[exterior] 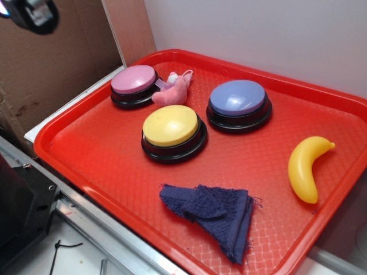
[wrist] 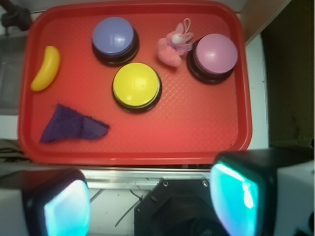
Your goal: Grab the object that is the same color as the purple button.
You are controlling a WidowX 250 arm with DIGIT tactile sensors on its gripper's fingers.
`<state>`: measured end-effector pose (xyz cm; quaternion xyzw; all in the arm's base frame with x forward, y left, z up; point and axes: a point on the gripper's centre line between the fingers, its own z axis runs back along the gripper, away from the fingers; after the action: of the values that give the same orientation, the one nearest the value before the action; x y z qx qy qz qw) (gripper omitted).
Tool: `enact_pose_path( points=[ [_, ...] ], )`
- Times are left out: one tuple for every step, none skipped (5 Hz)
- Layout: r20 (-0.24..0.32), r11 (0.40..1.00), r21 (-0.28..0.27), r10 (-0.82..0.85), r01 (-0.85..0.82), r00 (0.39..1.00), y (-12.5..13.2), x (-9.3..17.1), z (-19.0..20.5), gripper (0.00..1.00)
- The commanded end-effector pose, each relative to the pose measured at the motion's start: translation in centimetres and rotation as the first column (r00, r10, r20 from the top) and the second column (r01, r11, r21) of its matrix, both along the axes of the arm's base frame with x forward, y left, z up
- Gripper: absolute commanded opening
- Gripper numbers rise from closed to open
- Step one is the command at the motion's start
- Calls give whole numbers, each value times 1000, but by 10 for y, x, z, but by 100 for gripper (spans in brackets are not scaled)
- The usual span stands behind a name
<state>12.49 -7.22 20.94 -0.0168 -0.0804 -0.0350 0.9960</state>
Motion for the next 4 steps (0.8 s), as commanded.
enact_pose_path(
  points=[
    [32,999,20,27,-27,999,-60,25,-52,100],
    [-4,996,27,90,-90,996,-82,37,-93,100],
    [-54,988,11,157,-157,986,-93,45,-126,100],
    [-86,982,32,189,-187,978,-103,49,-159,100]
  ],
)
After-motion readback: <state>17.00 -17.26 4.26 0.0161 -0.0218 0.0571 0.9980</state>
